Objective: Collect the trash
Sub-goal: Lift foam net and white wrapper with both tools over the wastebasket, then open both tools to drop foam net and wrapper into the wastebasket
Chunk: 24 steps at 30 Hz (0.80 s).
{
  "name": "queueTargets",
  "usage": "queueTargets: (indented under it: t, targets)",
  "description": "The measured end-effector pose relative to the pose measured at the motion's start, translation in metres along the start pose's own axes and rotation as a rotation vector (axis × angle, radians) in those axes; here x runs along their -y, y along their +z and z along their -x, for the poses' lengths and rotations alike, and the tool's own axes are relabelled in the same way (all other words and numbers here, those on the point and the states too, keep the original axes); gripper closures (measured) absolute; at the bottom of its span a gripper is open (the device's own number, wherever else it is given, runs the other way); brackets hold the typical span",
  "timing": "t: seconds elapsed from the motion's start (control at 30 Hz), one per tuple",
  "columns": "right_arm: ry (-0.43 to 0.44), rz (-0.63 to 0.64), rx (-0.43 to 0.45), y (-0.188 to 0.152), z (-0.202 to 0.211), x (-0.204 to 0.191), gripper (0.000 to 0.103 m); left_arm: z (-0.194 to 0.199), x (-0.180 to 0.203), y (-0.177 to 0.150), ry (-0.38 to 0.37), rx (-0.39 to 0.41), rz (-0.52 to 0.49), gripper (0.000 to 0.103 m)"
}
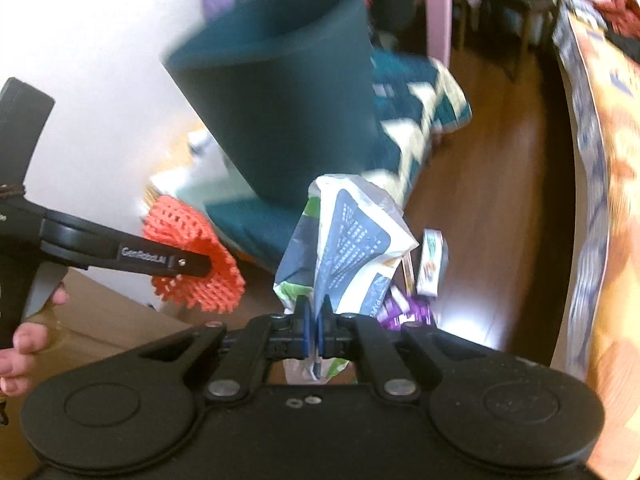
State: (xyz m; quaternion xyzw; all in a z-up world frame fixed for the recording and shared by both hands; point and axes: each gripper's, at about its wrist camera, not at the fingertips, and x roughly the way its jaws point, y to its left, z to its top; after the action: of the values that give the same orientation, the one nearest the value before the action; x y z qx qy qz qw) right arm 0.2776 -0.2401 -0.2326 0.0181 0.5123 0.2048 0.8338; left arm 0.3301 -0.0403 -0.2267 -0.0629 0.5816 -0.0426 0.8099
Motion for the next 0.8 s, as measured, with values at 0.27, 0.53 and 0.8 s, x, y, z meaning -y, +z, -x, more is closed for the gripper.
queueTargets:
  t: [0.27, 0.53, 0.8]
  targets:
    - [0.02, 0.102, 0.129, 0.081, 0.055, -0.025, 0.1, 0.082, 0.004, 0.064, 0.021, 0.184, -0.01, 0.087]
    - [-0.004, 0.16, 0.227, 0.159, 0.066, -0.043, 0.1, 0.095, -0.011, 0.128, 0.059, 0.25, 0.006, 0.087]
    - [-0.024, 0.225, 0.209, 0.202, 0.04, -0.06, 0.1, 0.073, -0.018, 0.18, 0.105, 0.219, -0.006, 0.087]
